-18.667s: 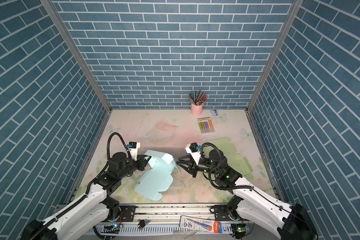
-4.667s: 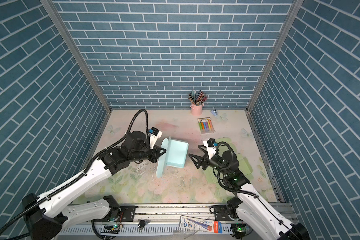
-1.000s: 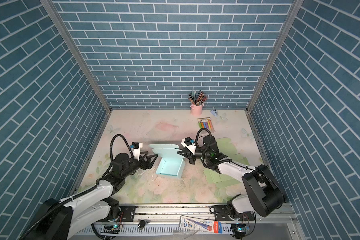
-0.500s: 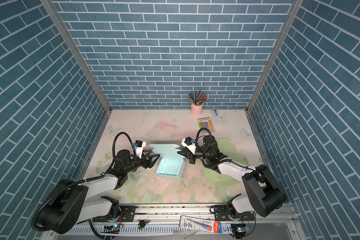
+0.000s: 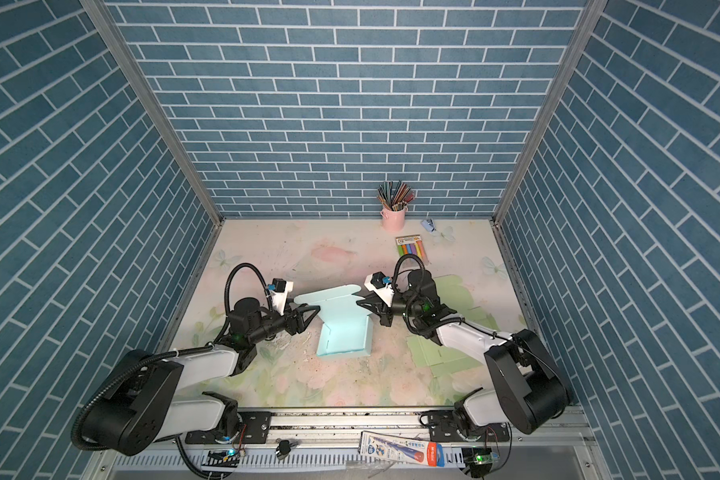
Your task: Fold the paper box
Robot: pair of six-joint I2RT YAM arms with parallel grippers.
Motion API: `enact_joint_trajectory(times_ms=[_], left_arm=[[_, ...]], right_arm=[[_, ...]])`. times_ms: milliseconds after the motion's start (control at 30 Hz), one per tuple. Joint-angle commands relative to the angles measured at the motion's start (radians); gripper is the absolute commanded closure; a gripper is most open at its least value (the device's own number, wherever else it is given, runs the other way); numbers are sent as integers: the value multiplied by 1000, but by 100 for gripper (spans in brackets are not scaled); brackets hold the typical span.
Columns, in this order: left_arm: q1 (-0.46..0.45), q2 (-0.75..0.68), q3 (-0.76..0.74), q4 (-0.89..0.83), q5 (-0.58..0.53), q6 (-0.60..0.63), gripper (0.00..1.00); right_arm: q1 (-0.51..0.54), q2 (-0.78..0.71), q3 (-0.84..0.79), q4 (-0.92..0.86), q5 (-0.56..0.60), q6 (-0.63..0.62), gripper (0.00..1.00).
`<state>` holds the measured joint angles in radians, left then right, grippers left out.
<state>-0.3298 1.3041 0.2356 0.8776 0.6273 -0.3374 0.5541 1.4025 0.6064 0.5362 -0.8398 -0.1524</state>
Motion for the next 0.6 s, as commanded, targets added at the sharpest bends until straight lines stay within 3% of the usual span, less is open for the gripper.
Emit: enact_joint_trajectory(times_ms=[0,167,333,567], left_arm=[[-25,-27,-12,60,29,2,39],[-39,-61,-31,15,-6,23,39],[-39,-78,-36,-20,-43,38,11],[-41,-23,-12,3,-12,40,12]], right_arm=[[-1,-3,19,-15,2,27,98],[-5,-8,17,-19,22,30,98],[-15,-8,16,-18,33,39,98],[-28,-12,10,-8,34,53,98]])
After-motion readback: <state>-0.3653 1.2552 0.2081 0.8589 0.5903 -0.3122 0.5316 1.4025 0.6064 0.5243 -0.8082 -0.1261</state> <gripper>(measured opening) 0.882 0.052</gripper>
